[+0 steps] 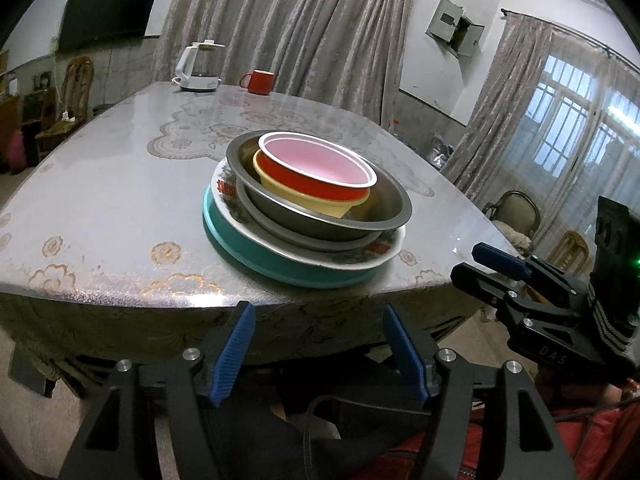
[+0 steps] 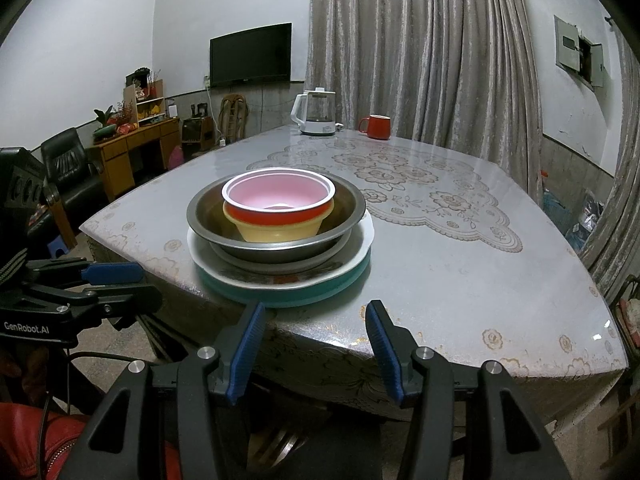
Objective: Organize plates and bowls
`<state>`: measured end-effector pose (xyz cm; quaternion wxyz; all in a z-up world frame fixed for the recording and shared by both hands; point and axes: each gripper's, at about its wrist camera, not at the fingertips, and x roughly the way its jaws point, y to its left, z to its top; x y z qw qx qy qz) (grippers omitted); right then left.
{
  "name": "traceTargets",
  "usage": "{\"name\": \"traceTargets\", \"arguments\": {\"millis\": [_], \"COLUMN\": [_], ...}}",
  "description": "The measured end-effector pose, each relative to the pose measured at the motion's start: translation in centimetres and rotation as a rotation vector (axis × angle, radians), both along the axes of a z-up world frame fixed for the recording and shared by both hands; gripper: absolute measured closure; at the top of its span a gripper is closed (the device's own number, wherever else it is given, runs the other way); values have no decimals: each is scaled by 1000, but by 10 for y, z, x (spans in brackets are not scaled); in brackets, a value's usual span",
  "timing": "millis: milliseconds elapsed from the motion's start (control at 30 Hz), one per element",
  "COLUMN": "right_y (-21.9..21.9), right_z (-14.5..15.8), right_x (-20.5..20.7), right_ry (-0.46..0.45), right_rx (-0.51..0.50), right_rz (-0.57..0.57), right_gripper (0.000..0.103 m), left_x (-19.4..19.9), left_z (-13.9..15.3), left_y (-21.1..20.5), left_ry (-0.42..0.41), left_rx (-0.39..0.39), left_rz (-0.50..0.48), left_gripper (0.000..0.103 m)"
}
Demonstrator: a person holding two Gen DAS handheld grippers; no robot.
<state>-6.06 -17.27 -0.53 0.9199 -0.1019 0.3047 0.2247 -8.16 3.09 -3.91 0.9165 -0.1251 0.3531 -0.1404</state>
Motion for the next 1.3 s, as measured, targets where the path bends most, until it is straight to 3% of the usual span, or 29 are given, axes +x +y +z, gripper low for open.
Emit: {"name": "traceTargets", "arguments": {"millis": [400, 633, 1300], "right_y": [2, 2, 1], "right_z": [-2, -2, -4], "right_x": [1, 1, 3], "right_ry": [7, 9, 17], "right_rx": [-3, -3, -4], "right_rz": [3, 5, 3], "right_gripper": [50, 50, 50], "left_x": [-1, -4, -1], "left_z": [0, 5, 8], "left_y": [-4, -4, -9], "left_ry": [-6, -35, -32], "left_rx": [12, 23, 80], "left_rz": [-7, -2, 39], "left_gripper": [35, 17, 0]}}
